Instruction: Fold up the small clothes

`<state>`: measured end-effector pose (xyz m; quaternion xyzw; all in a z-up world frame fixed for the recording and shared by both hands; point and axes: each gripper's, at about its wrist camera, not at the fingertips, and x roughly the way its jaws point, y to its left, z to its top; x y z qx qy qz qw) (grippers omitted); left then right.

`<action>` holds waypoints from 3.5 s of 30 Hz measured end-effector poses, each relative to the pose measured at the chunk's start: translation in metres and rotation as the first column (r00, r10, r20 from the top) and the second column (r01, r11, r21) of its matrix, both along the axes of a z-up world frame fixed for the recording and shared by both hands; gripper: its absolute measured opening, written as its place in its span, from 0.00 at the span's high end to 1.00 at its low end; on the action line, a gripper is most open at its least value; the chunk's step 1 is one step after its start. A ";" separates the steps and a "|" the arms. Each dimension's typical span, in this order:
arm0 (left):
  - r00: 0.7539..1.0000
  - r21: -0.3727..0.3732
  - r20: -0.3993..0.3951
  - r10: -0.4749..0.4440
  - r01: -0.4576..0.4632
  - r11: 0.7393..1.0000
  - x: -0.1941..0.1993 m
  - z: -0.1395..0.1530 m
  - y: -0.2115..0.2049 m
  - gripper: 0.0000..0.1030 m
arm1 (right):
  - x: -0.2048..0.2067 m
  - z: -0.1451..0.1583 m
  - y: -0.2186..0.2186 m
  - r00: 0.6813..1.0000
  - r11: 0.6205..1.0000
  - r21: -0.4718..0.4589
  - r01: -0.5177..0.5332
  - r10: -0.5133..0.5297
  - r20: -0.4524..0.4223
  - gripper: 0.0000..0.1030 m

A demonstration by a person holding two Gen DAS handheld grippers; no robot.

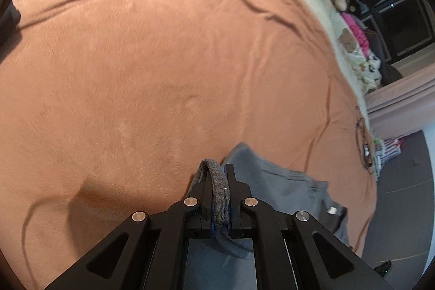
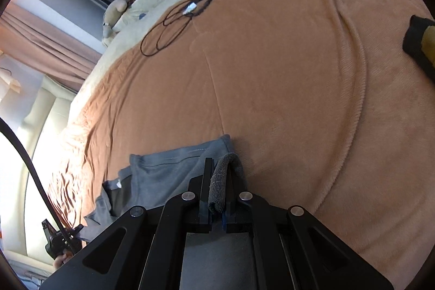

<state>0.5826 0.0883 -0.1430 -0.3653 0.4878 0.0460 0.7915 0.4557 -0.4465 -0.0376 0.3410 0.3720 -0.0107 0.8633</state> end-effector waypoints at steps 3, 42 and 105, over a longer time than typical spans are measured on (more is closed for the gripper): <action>1.000 0.018 -0.027 -0.002 0.003 1.000 0.005 -0.009 -0.003 0.95 | 0.006 -0.004 -0.004 1.000 1.000 0.013 -0.003 0.003 -0.023 0.99; 0.853 0.385 -0.086 -0.515 0.505 0.772 -0.066 0.003 -0.068 0.24 | -0.043 0.023 0.075 0.963 0.888 -0.406 -0.218 0.129 -0.235 0.25; 0.898 0.432 -0.064 -0.435 0.418 0.799 0.043 0.035 -0.028 0.28 | 0.033 0.046 0.014 0.980 0.904 -0.379 -0.197 0.167 -0.110 0.25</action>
